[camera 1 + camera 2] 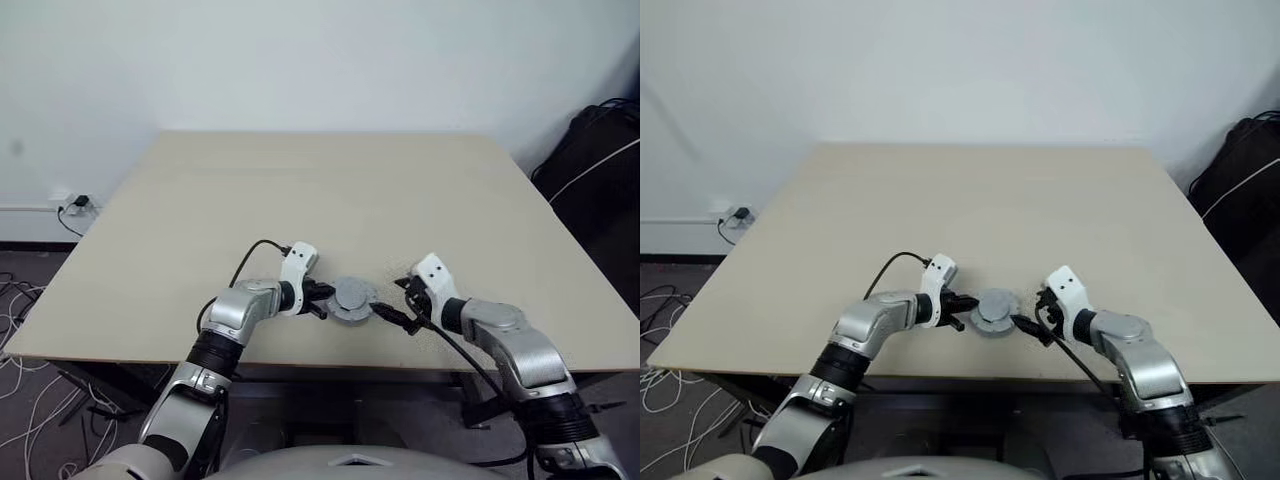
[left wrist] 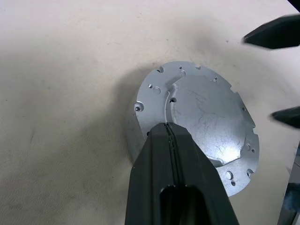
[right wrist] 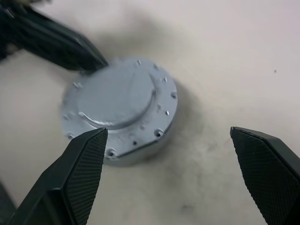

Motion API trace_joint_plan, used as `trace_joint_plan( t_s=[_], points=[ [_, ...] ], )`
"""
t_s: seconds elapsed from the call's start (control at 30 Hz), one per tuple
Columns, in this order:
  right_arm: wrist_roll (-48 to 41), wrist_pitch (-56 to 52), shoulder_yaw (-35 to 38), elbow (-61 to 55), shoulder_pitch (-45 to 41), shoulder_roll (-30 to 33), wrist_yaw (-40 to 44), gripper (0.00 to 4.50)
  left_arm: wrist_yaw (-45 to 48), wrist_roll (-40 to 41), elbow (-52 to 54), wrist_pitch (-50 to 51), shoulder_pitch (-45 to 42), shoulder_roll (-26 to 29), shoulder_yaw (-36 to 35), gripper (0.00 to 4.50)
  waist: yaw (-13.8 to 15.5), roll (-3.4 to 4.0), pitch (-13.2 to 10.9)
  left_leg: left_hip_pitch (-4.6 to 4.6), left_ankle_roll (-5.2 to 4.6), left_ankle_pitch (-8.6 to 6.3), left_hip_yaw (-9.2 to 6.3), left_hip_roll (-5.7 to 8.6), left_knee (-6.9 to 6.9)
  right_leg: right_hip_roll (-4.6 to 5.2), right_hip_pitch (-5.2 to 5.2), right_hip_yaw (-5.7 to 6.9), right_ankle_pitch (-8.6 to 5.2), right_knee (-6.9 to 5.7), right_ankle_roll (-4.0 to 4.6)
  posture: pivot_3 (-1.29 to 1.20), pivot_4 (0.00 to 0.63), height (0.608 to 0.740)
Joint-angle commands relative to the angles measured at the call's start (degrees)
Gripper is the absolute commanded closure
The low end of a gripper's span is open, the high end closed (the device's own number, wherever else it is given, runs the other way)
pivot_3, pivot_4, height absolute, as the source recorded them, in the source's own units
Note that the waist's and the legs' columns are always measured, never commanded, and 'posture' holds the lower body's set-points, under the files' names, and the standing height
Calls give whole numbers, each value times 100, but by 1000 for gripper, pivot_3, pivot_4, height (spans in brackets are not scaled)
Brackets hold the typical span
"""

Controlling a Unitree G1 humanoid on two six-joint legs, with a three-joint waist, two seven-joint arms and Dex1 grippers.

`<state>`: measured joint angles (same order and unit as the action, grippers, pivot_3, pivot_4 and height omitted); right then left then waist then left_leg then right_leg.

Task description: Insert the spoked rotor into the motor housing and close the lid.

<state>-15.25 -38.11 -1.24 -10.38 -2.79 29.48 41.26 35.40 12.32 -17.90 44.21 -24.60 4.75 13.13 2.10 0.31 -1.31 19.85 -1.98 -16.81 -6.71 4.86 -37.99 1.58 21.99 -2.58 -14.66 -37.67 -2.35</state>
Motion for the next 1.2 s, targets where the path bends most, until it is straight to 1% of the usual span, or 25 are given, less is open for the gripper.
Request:
trace_joint_plan(
  t_s=[0.03, 0.1, 0.23, 0.33, 0.43, 0.53, 0.73, 0.87, 1.0, 1.2],
  points=[
    [-448, -338, 664, -240, -105, -376, -528, 39, 30, -60, -88, -14, -71, 8, 93, 4500, 0, -2, -1, 0, 0, 0, 0, 0, 0, 0, -1, 0, 0, 0, 0, 0, 0, 740],
    [-629, -859, 1058, -60, -289, -847, -1192, 39, 39, -65, -116, -37, -87, 2, 94, 4500, 1, -5, -3, -1, 0, 0, 0, 0, -1, 0, -1, -1, 0, -1, 0, 0, 0, 740],
    [-931, -1657, 1448, 112, -482, -1486, -1859, 39, 58, -70, -140, -65, -98, -2, 105, 4500, 13, -3, -2, 4, 1, 3, 1, 1, 1, 1, 7, -4, 2, -4, 3, 0, 0, 740],
    [-1061, -1963, 1392, 149, -494, -1643, -1951, 39, 83, -76, -117, -74, -82, 6, 128, 4500, 11, -1, 0, 14, 0, 3, 2, 3, 4, 1, 46, -5, 18, -5, 31, 0, 0, 740],
    [-1160, -2287, 1238, 199, -494, -1670, -1957, 39, 85, -82, -101, -90, -57, 9, 127, 4500, 8, 0, 0, 17, -3, 4, 3, 8, 3, 4, 49, -6, 20, -4, 32, 0, 0, 740],
    [-1329, -2499, 1275, 246, -546, -1719, -1950, 39, 81, -79, -84, -101, -31, 7, 126, 4500, 1, 0, 0, 17, -5, 4, 4, 8, 3, 4, 49, -7, 20, -5, 31, 0, 0, 740],
    [-1747, -3135, 1508, 500, -715, -1890, -1975, 39, 75, -82, -55, -107, 0, 3, 108, 4500, -18, 0, 0, 15, -6, 7, 4, 8, 2, 4, 48, -6, 11, -8, 12, 0, 0, 740],
    [-1984, -3559, 1731, 814, -798, -2085, -2071, 39, 60, -80, -48, -109, 7, 12, 84, 4500, -28, 1, 0, 15, -7, 7, 4, 9, 3, 4, 49, -7, 21, -7, 29, 0, 0, 740],
    [-2058, -3744, 1906, 1099, -850, -2293, -2204, 39, 54, -76, -32, -113, 21, 14, 72, 4500, -46, 3, 3, 12, -7, 8, 4, 9, 3, 3, 46, -7, 20, -8, 24, 0, 0, 740],
    [-2394, -3952, 2423, 1410, -970, -2700, -2308, 39, 67, -76, 5, -94, 37, 26, 72, 4500, -112, 3, 18, 4, -4, 10, 4, 8, 4, 3, 40, -8, 10, -11, 5, 0, 0, 740]
  ],
)
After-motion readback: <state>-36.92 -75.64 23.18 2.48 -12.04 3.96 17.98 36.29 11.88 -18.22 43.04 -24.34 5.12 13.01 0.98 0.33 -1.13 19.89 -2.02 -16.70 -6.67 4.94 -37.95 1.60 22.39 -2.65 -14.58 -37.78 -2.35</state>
